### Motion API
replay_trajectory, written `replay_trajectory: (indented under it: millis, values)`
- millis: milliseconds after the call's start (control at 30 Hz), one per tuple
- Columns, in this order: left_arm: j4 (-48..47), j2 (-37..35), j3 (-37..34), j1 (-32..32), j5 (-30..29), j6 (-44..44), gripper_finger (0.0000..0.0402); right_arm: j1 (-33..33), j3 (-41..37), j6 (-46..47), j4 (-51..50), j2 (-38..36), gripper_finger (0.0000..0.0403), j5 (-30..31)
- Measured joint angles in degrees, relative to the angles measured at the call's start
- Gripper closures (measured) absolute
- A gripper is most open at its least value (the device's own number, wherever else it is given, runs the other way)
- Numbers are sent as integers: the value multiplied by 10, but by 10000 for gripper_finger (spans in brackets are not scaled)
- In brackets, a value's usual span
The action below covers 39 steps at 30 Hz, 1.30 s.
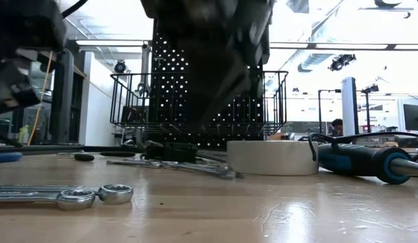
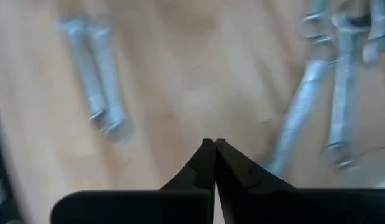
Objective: Hang tools onto peg board
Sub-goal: Hang the wrench on the peg board
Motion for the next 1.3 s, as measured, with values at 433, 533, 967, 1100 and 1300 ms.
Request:
replay_trajectory:
  millis: [433, 533, 967, 1100, 1300]
  values:
    - [-17, 84, 94, 175, -40, 309, 402, 81, 0, 198, -35, -3, 403, -7]
    - [-15, 124, 118, 209, -41, 350, 402, 96, 0, 265, -34, -8, 403, 8]
    - [5, 182, 139, 231, -70, 318, 402, 184, 2, 561, -199, -139, 403, 267]
    - [56, 182, 124, 231, -64, 333, 402, 197, 1, 634, -248, -145, 403, 312]
    - [164, 182, 73, 231, -22, 337, 402, 199, 1, 646, -245, -146, 403, 342]
